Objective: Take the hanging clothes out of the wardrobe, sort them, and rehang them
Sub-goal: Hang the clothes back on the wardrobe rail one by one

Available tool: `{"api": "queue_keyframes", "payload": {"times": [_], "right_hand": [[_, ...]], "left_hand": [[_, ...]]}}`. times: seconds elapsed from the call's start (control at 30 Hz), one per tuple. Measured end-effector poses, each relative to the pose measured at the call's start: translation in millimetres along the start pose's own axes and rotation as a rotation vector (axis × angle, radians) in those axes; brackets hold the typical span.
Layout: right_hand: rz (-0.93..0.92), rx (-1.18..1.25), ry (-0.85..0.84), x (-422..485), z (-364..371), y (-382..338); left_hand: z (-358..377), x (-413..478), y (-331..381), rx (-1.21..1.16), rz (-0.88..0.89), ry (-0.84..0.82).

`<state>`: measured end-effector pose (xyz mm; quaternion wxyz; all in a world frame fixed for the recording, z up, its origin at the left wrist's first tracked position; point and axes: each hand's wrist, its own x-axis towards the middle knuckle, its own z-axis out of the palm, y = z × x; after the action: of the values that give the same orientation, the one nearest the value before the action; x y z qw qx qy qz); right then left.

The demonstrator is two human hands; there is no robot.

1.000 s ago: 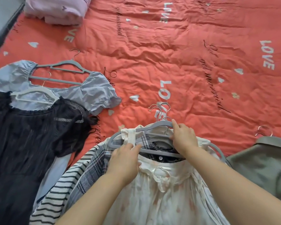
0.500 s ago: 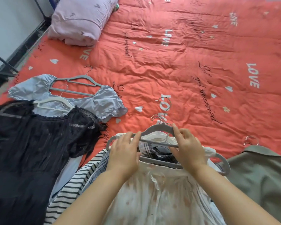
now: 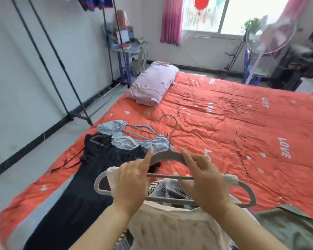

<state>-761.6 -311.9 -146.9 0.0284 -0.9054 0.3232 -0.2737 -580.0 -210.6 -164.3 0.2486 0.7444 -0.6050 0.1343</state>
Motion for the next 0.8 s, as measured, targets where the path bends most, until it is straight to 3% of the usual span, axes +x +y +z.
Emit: {"api": "queue_keyframes", "payload": {"times": [0.13, 0.47, 0.63, 0.8], "right_hand": [[-0.159, 0.044, 0.044, 2, -41, -114], [-0.658, 0.082, 0.252, -12, -126, -445], [-0.887, 0.247, 0.385, -29, -145, -590], [-1.08, 0.431, 0.431, -38, -142, -719]], "left_hand": [[-115, -62, -32, 0.087, -0.061, 0.145], [-391, -263, -125, 0.408, -0.403, 0.472], [-518, -366, -163, 0.651, -0.529, 0.648], [-616, -455, -193, 0.857, -0.645, 0.684]]}}
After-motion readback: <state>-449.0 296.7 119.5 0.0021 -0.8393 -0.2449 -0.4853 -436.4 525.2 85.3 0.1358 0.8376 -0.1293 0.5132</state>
